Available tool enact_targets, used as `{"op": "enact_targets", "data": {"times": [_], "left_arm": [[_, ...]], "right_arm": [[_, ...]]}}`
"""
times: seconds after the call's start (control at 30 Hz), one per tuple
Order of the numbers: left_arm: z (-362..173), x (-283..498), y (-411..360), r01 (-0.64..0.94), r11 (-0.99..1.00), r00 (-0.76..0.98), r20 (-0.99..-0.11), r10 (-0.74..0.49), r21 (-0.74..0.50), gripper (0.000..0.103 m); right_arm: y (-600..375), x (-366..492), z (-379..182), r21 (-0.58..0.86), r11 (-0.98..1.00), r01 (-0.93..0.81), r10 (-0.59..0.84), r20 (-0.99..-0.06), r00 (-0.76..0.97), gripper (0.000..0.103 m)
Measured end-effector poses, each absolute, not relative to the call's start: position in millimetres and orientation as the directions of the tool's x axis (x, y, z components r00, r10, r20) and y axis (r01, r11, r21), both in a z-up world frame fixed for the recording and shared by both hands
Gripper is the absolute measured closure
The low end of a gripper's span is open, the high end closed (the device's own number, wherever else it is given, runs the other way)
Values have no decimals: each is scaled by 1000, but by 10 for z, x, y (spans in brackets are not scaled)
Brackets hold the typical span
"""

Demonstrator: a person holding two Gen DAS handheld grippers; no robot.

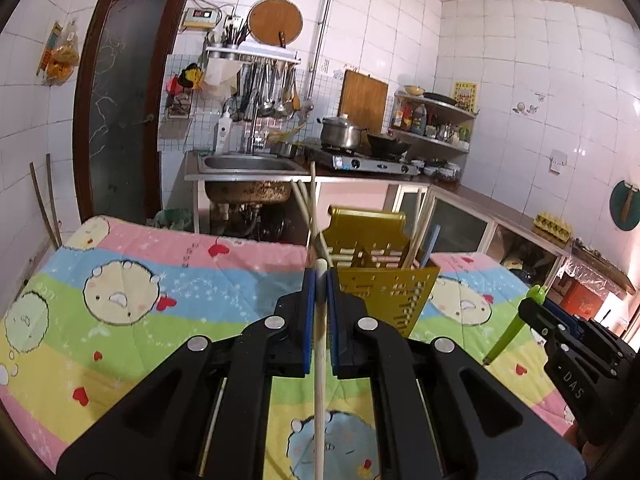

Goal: Organize utensils
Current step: 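Lift the chopstick with the left tool toward the holder while the right tool carries the frog fork, then lower the chopstick into the holder and open the left tool while the right tool releases the fork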

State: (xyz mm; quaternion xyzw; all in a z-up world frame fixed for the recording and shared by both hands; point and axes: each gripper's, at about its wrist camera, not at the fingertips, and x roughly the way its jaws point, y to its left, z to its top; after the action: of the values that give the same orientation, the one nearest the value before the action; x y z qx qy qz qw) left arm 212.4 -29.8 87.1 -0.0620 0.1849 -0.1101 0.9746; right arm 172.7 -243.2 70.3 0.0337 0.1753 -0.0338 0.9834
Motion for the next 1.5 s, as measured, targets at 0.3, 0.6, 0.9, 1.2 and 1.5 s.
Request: {"op": "enact_targets", "data": {"times": [0.3,0.6,0.9,1.2,1.5], "left_arm": [[1446,2283,-451,240,961,938,-223,-266,-138,98],[2120,2604,-581,252,961,964,-50,-259,-113,98],[2206,3120,-807,281,956,960,10,-281,-87,98],[1685,3550,-850,286,952,952,-82,-295,-106,98],[1339,3596,-687,261,961,948,-166,-272,-88,98]], "right_arm": [[-2420,1910,1145,38,998,56,-44,-265,963,84],[-2468,2347,1727,27,998,58,-53,-160,986,84],[-2512,2943,1809,89,996,21,-5,-175,985,84],[-2517,3236,1422,68,998,12,6,-258,966,84],[-2503,3290,1132,70,997,11,12,-320,947,84]]}}
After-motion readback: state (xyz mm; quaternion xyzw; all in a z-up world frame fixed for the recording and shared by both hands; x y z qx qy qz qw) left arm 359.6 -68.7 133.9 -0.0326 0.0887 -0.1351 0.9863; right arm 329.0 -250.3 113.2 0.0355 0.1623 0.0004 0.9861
